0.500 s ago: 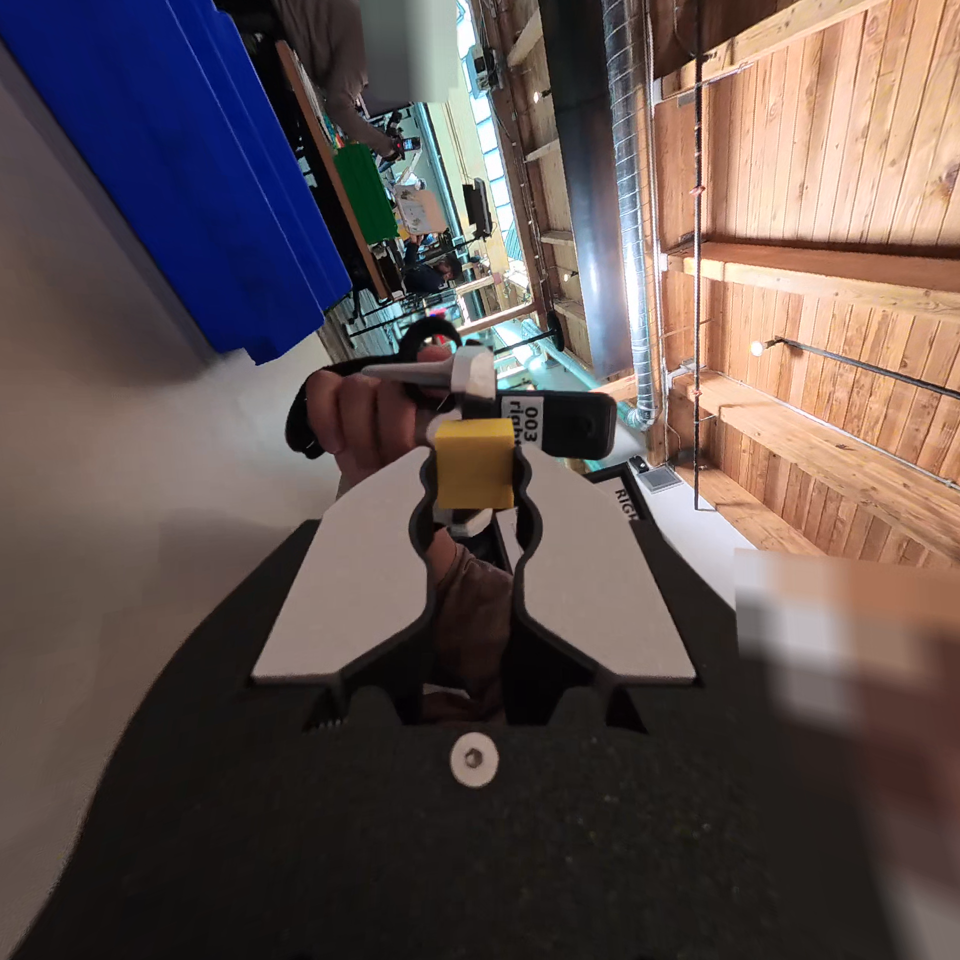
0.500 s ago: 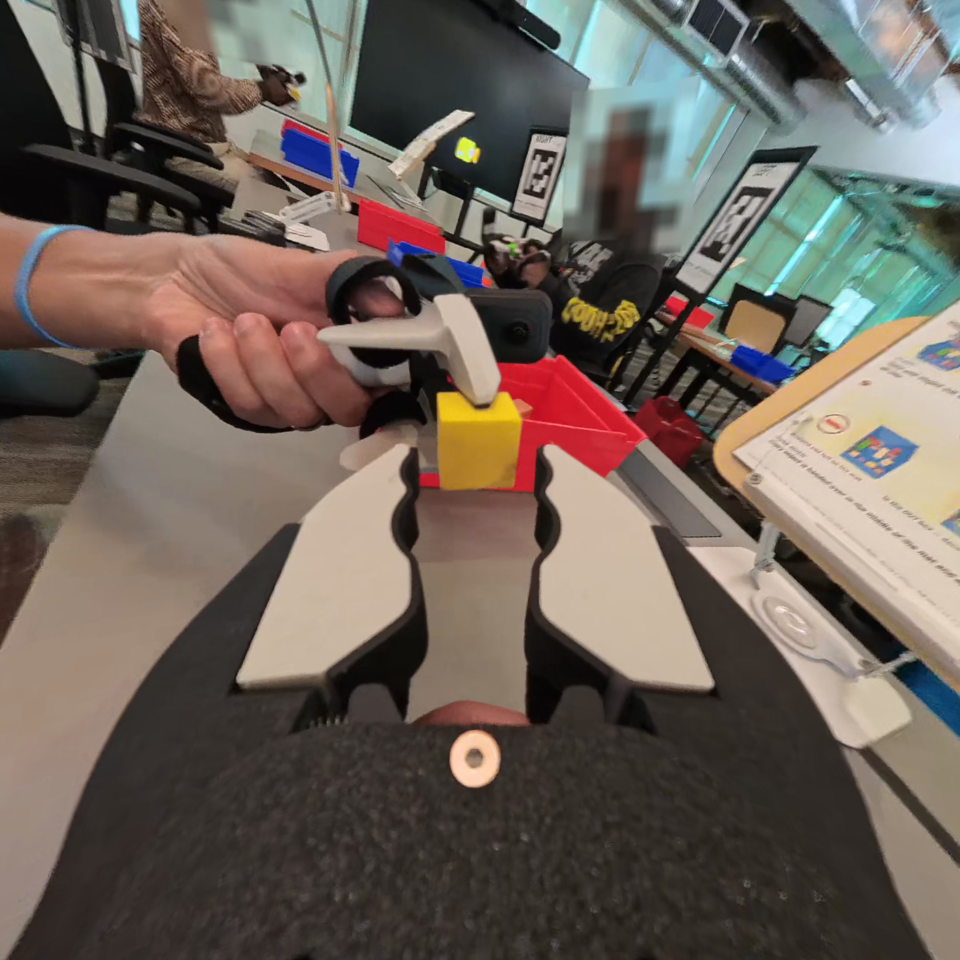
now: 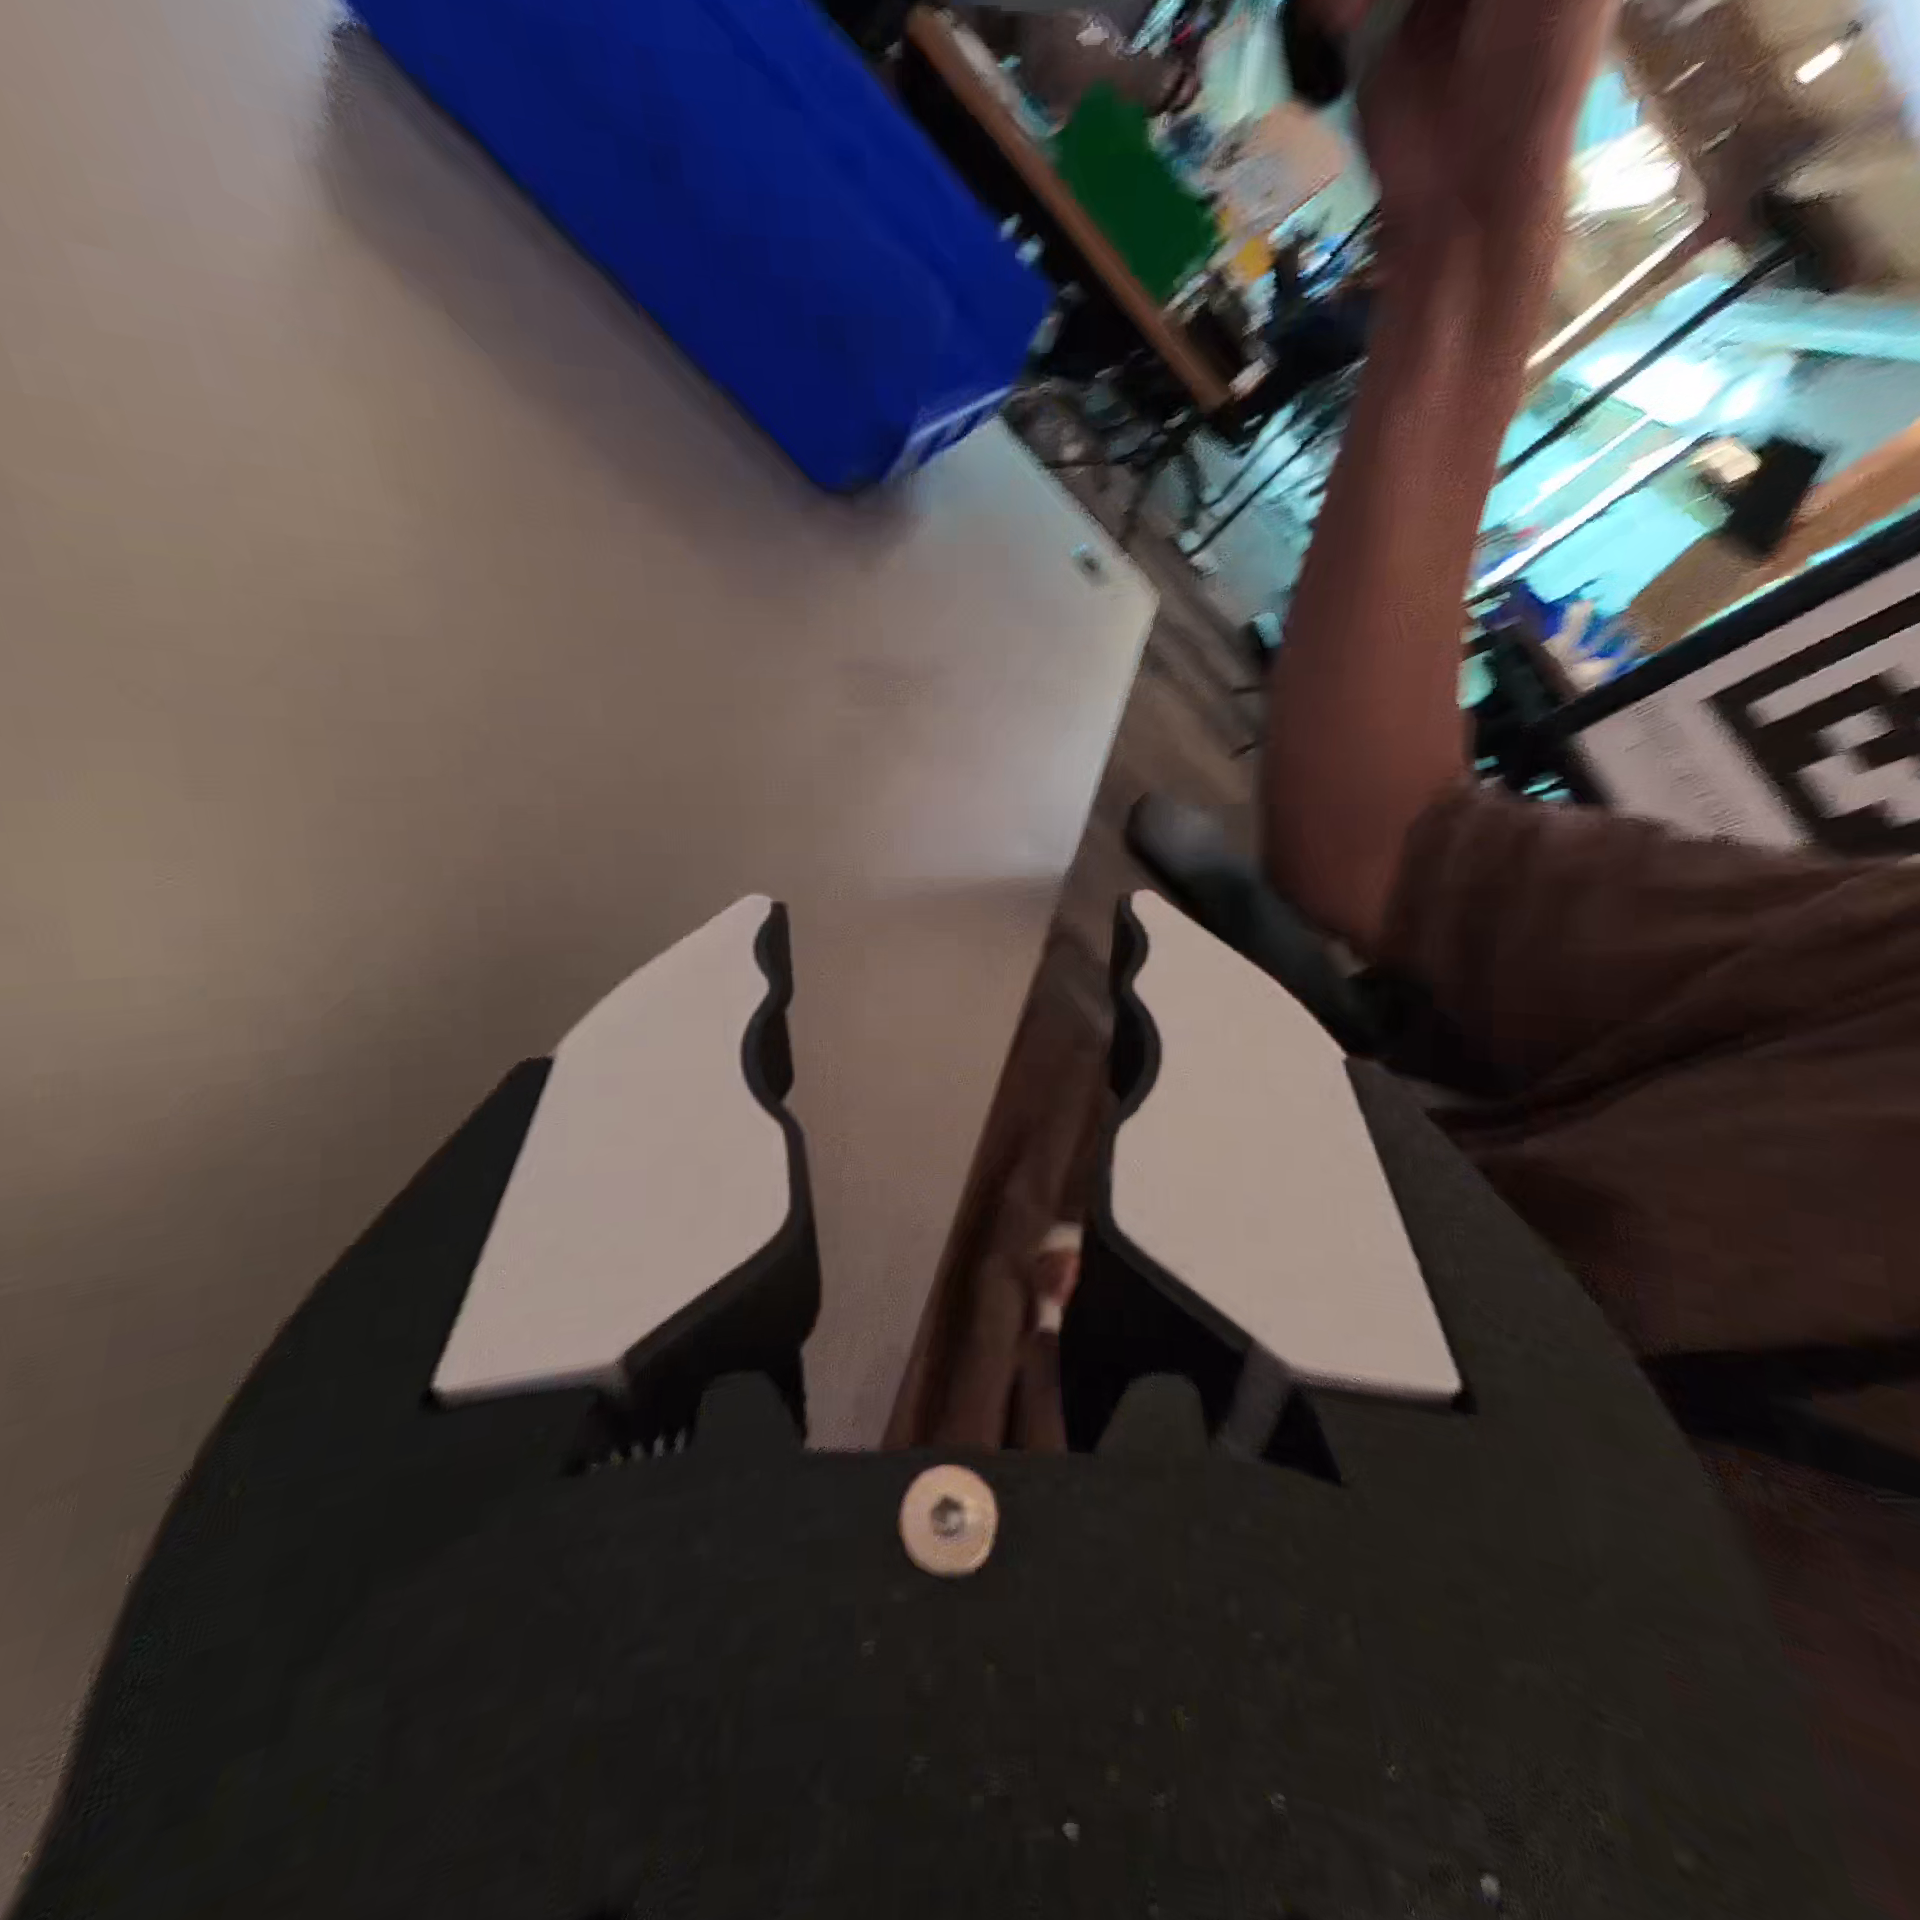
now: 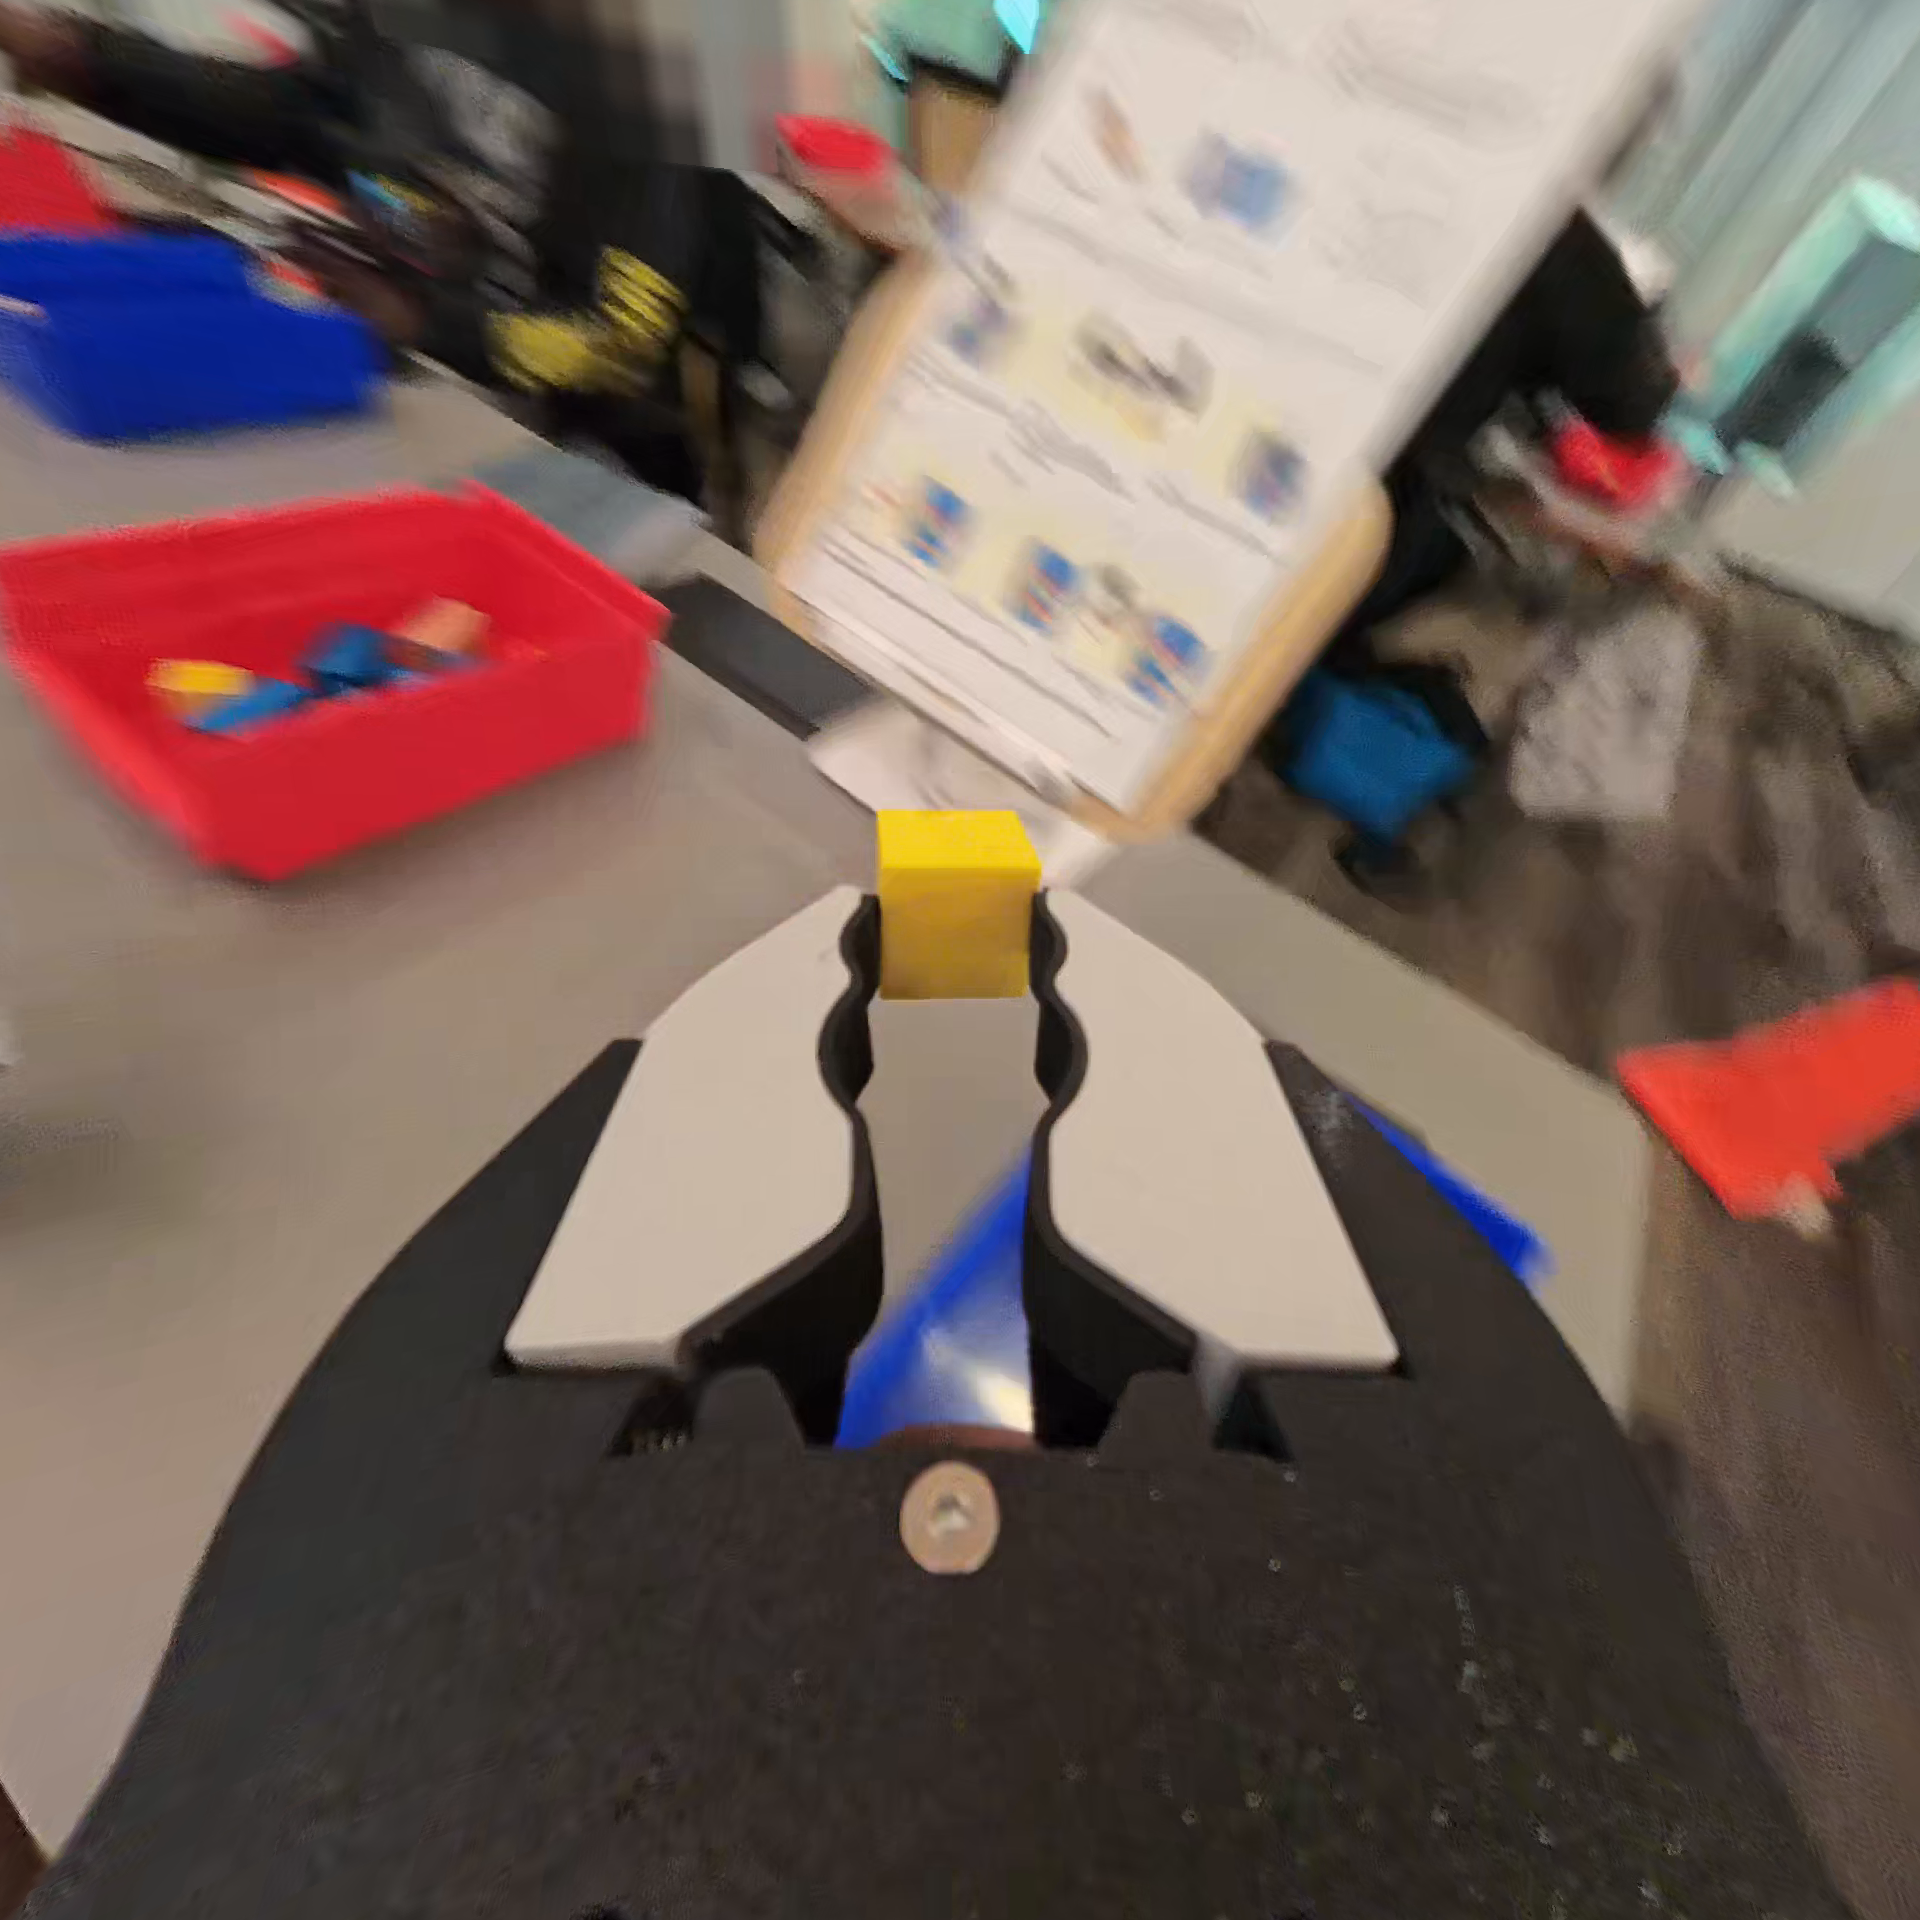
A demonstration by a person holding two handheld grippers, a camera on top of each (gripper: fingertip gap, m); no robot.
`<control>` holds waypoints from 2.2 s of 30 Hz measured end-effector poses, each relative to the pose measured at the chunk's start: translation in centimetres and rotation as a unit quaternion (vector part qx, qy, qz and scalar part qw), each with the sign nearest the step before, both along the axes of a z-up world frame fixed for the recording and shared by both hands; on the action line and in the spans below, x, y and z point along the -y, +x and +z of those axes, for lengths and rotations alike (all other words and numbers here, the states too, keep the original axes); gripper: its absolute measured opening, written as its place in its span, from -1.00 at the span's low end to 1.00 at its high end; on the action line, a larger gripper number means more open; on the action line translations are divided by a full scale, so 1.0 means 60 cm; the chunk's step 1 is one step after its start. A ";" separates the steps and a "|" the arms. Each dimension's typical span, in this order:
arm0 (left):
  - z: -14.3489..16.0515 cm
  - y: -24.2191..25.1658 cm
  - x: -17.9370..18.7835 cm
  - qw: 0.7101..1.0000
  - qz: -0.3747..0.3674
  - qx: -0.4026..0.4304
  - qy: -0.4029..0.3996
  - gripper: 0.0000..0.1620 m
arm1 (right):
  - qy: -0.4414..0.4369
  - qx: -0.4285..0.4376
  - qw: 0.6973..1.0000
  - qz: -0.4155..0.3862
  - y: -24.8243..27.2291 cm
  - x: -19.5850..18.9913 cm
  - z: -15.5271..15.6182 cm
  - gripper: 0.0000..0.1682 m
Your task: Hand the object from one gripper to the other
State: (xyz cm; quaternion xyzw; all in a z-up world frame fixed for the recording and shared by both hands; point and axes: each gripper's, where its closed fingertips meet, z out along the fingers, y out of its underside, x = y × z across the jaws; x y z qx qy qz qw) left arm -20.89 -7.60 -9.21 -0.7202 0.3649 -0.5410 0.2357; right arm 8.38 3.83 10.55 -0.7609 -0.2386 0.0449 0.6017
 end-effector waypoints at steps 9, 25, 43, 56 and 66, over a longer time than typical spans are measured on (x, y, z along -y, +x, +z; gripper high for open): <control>-0.039 -0.070 -0.028 0.971 0.123 -0.088 0.187 -0.36 | -0.432 -0.021 0.875 -0.216 0.270 0.019 -0.357 -0.67; -0.063 -0.081 -0.033 0.950 0.131 -0.154 0.237 -0.18 | -0.574 0.093 0.768 -0.267 0.291 0.061 -0.483 -0.67; 0.013 -0.222 -0.150 0.911 0.001 -0.279 0.304 -0.37 | -0.127 -0.015 0.971 0.204 -0.239 0.147 -0.230 -0.26; -0.075 -0.283 -0.408 0.818 -0.120 -0.475 0.302 -0.44 | -0.138 -0.111 0.934 0.310 -0.362 0.262 -0.334 -0.23; -0.119 -0.275 -0.446 0.803 -0.170 -0.498 0.278 -0.49 | -0.165 -0.154 0.923 0.312 -0.341 0.254 -0.348 -0.24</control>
